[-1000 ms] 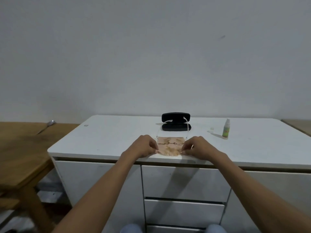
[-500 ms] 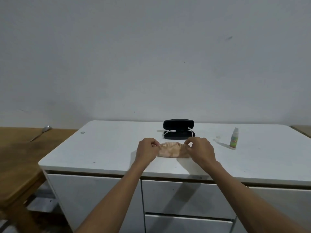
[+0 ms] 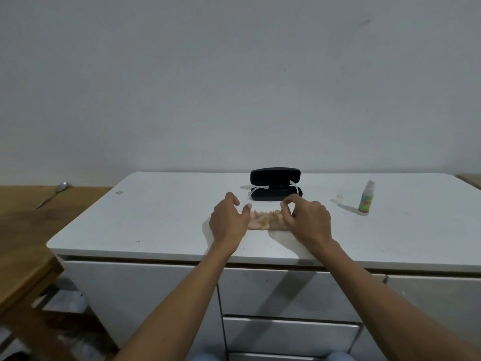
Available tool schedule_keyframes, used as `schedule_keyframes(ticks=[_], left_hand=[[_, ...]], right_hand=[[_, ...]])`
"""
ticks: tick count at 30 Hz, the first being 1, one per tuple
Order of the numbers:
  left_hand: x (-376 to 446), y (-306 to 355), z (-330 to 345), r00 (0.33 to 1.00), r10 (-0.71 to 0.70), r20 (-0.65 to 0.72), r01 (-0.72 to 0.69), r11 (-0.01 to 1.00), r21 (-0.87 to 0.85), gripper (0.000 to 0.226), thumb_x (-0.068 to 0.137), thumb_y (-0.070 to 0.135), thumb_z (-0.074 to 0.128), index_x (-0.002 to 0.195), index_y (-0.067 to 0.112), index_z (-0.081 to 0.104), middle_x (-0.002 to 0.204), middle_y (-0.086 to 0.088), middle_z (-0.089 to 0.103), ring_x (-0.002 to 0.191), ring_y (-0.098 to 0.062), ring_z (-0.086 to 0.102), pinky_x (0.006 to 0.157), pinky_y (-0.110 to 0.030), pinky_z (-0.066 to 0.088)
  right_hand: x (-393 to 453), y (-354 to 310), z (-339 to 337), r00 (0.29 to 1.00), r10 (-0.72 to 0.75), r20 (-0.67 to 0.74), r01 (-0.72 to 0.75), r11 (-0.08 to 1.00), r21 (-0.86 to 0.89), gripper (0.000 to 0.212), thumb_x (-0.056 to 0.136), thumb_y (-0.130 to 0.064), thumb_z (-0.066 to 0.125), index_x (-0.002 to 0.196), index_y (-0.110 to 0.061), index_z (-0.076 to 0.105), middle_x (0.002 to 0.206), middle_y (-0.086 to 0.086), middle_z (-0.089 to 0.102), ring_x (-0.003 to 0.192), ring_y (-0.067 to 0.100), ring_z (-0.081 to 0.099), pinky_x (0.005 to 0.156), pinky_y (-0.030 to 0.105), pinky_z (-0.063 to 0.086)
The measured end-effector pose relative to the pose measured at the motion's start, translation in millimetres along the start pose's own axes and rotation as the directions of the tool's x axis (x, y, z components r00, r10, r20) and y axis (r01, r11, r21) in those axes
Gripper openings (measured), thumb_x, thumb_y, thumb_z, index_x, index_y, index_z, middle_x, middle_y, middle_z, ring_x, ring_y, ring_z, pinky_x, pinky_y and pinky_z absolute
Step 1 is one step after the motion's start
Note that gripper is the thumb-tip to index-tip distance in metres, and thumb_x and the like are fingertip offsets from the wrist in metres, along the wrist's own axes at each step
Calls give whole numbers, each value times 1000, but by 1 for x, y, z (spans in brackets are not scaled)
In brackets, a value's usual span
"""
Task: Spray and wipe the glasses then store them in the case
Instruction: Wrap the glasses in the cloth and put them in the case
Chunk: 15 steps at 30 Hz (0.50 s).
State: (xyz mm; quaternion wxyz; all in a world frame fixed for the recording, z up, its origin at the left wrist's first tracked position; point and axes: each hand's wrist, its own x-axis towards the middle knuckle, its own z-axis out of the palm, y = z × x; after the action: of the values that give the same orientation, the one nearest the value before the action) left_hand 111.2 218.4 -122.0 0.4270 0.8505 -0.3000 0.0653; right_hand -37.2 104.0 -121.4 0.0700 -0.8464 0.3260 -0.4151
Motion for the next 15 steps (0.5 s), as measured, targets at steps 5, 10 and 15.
schedule_keyframes(ticks=[5, 10, 15], left_hand=[[0, -8, -3, 985, 167, 53, -162, 983, -90, 17, 88, 18, 69, 102, 25, 64, 98, 9, 64, 80, -14, 59, 70, -28, 46], [2, -9, -5, 978, 197, 72, -189, 976, -107, 16, 90, 10, 63, 98, 22, 70, 92, 9, 70, 77, -16, 62, 67, -26, 47], [10, -16, -7, 923, 330, 197, -335, 942, -11, 28, 93, 9, 59, 113, 23, 74, 96, -1, 71, 90, -22, 64, 77, -36, 52]], right_hand=[[-5, 1, -10, 973, 154, -170, -107, 961, 256, 32, 85, -21, 75, 105, -11, 52, 76, -3, 55, 60, 15, 51, 52, 22, 34], [-2, 8, -5, 972, 235, -27, -218, 934, 283, 21, 92, -22, 68, 112, -21, 63, 101, -5, 68, 78, 16, 65, 66, 28, 46], [5, 12, -9, 972, 235, 11, -226, 918, 325, 10, 93, -23, 72, 103, -21, 73, 88, -4, 76, 76, 16, 70, 74, 37, 58]])
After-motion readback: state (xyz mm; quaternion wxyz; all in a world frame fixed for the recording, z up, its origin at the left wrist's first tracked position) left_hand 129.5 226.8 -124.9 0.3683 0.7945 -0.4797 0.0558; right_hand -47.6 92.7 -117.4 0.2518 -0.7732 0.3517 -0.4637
